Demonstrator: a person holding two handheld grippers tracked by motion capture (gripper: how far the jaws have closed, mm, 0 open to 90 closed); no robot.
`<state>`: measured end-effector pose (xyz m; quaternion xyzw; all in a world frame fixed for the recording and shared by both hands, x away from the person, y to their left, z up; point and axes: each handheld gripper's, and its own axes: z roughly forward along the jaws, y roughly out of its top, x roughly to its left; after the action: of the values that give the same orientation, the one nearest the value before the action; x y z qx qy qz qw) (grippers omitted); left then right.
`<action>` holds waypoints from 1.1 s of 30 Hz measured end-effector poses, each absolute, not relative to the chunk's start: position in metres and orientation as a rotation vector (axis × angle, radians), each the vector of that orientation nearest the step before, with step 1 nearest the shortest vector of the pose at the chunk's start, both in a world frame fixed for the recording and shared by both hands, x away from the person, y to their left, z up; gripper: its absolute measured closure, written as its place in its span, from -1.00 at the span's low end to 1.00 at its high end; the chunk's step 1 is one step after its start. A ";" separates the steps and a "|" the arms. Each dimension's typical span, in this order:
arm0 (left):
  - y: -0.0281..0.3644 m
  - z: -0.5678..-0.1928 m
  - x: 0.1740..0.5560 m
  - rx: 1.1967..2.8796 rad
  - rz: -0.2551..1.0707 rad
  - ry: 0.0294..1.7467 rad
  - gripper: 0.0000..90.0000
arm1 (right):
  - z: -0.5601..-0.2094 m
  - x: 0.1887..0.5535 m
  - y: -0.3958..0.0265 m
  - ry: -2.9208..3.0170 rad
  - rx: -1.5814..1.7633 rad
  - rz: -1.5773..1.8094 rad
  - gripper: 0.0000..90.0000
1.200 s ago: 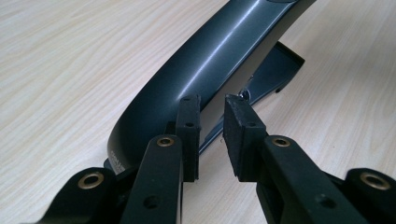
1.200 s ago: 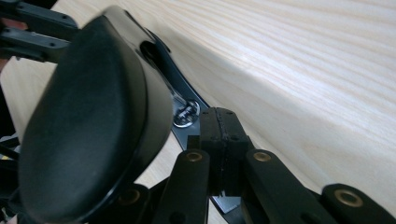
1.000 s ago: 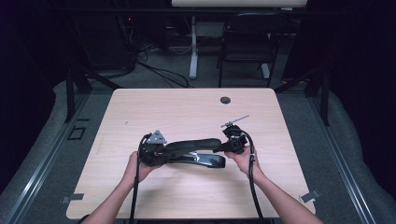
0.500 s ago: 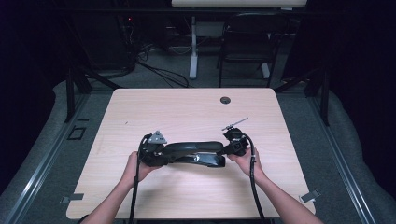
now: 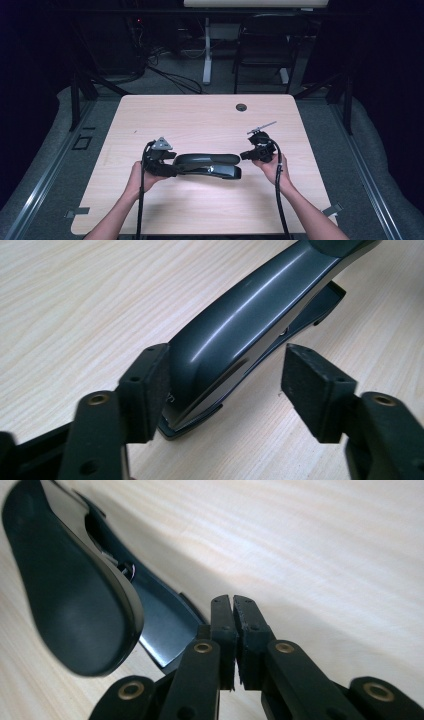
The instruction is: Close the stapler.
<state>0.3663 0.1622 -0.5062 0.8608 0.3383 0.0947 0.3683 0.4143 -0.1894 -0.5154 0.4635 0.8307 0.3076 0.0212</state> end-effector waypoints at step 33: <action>0.195 -0.503 0.373 2.128 0.289 0.989 -0.68 | -0.476 0.370 -0.163 2.659 1.080 0.912 1.00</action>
<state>0.3732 0.1950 -0.5031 0.8330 0.3871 0.1131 0.3789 0.3702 -0.1633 -0.4756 0.3579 0.8811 0.3023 0.0652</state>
